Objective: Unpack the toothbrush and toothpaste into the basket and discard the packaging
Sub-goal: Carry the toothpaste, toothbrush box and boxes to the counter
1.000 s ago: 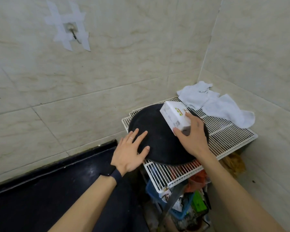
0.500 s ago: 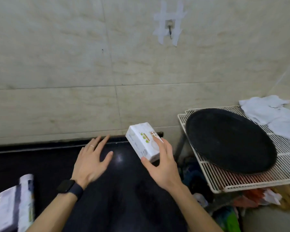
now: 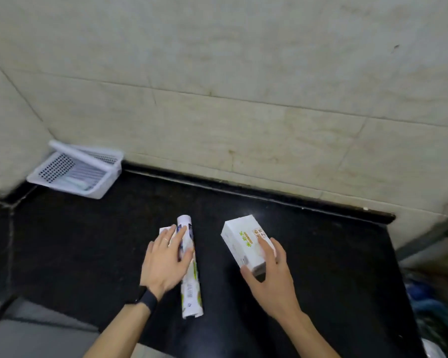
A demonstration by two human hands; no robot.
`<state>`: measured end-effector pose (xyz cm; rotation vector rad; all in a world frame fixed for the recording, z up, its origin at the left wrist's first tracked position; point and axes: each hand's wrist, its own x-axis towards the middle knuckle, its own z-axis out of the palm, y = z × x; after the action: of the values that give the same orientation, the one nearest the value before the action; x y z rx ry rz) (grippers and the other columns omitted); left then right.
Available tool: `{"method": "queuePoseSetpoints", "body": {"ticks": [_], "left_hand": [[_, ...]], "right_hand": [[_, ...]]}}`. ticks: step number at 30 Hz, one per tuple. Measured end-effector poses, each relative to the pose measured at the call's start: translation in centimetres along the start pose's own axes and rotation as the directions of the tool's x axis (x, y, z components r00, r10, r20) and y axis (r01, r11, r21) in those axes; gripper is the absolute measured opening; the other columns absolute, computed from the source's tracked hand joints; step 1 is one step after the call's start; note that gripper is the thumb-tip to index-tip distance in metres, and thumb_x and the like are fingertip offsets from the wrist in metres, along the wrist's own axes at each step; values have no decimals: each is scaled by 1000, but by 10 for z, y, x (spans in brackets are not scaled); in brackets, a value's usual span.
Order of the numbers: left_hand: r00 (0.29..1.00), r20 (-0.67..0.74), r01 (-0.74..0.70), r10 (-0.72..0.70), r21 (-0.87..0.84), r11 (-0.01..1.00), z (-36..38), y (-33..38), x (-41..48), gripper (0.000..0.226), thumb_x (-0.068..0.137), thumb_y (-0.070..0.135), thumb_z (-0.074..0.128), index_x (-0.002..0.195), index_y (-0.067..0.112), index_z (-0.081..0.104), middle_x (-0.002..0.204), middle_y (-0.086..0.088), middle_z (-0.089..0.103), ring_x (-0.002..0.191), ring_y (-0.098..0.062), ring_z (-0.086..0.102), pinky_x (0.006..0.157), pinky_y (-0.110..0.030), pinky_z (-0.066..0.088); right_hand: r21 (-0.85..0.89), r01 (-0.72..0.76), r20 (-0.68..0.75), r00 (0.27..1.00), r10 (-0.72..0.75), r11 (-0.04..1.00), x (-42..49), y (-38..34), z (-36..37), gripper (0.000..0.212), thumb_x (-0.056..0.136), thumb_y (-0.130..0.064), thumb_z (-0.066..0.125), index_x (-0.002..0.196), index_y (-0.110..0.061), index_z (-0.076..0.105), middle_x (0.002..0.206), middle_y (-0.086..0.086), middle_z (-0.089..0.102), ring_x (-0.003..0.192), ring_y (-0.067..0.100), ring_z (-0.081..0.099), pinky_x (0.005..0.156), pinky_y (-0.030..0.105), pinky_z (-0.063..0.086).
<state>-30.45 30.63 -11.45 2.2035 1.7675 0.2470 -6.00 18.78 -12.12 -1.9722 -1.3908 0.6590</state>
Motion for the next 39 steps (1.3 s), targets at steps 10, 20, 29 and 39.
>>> {"method": "queuePoseSetpoints", "body": {"ticks": [10,20,29,39], "left_hand": [[971,233,53,-63,49,997,34,-67,6,66,96,55,37,155,32,16,165,2,5,151,-22,8,120,-43,16],[949,307,56,-65,40,998,67,-73,8,67,100,54,30,156,30,4,165,6,-5,151,-17,-3,121,-46,11],[952,293,90,-93,25,996,82,-73,4,62,102,46,27,156,32,0,163,9,-12,151,-14,-10,119,-53,20],[971,212,121,-108,-49,992,69,-65,3,56,102,39,34,154,23,22,165,-1,7,151,-21,4,122,-47,12]], "right_hand": [[-134,-145,85,984,158,980,12,-10,93,82,92,-49,62,157,-33,15,164,-4,1,140,31,30,110,40,40],[-240,-136,130,977,171,961,17,23,112,87,93,-45,62,156,-46,2,165,-6,-11,147,32,18,110,49,41],[-498,-42,180,972,151,866,12,43,110,89,93,-61,45,155,-42,-16,167,6,-15,149,39,20,117,55,31],[-550,-73,270,927,259,832,31,15,84,75,92,-70,35,157,-43,8,167,9,1,151,40,5,121,54,16]]}}
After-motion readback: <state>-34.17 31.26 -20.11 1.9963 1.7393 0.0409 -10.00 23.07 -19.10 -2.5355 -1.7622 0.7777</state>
